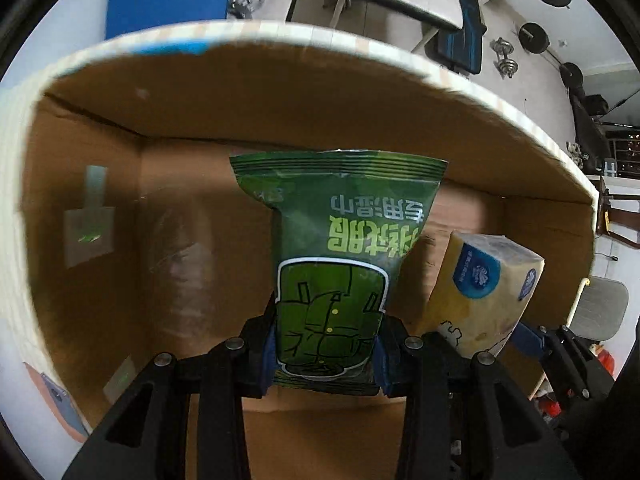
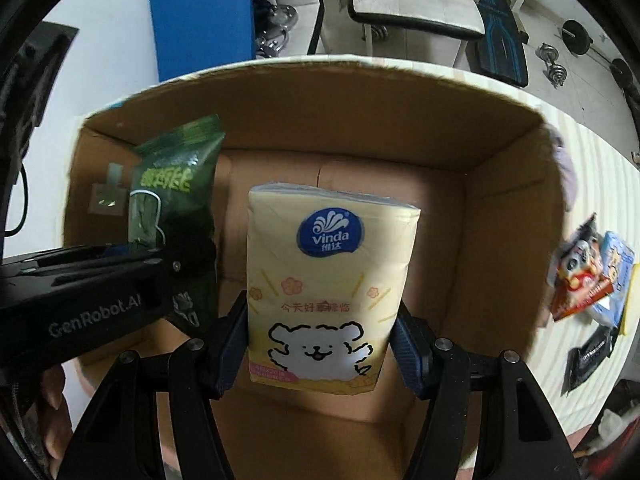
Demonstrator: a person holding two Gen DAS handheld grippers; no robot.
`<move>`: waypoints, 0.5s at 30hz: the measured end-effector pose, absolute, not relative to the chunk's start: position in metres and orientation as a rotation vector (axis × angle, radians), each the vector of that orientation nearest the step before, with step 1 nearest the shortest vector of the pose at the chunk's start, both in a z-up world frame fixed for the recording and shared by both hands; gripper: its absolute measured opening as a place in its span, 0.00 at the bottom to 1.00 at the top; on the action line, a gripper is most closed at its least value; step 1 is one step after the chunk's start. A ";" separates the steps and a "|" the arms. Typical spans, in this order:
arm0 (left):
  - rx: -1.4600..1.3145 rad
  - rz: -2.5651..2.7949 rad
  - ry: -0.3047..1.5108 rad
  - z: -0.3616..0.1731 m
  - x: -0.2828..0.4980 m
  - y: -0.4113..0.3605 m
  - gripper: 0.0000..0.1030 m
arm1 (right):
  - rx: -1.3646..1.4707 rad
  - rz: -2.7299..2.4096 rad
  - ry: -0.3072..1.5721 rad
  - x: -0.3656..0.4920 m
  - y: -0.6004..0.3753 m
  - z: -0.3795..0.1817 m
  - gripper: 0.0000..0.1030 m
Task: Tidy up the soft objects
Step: 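Carry both items into the cardboard box and open both tools to release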
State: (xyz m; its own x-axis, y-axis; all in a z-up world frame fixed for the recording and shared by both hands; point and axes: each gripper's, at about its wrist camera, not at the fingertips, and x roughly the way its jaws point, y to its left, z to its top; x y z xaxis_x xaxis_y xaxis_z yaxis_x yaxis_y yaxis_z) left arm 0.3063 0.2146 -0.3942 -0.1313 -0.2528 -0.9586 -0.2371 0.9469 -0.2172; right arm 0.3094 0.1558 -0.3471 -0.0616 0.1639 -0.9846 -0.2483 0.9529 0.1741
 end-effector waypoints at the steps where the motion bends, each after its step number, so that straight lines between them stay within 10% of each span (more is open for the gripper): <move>1: -0.381 -0.024 1.723 -0.399 0.308 0.215 0.34 | -0.070 0.330 1.605 0.312 0.157 -0.354 0.64; 9: -0.446 -0.046 1.808 -0.423 0.311 0.220 0.42 | -0.083 0.338 1.624 0.316 0.161 -0.376 0.66; 11: -0.472 -0.024 1.807 -0.421 0.308 0.224 0.51 | -0.094 0.326 1.624 0.314 0.158 -0.375 0.90; 15: -0.415 0.009 1.745 -0.399 0.301 0.228 0.75 | -0.097 0.324 1.621 0.306 0.151 -0.365 0.95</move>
State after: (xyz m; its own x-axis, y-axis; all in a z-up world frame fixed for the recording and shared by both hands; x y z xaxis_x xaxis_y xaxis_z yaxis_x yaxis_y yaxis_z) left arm 0.3015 0.2284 -0.3993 -0.1556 -0.2696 -0.9503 -0.2797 0.9347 -0.2194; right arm 0.3060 0.1506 -0.3648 -0.0811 0.1330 -0.9878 -0.2575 0.9546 0.1496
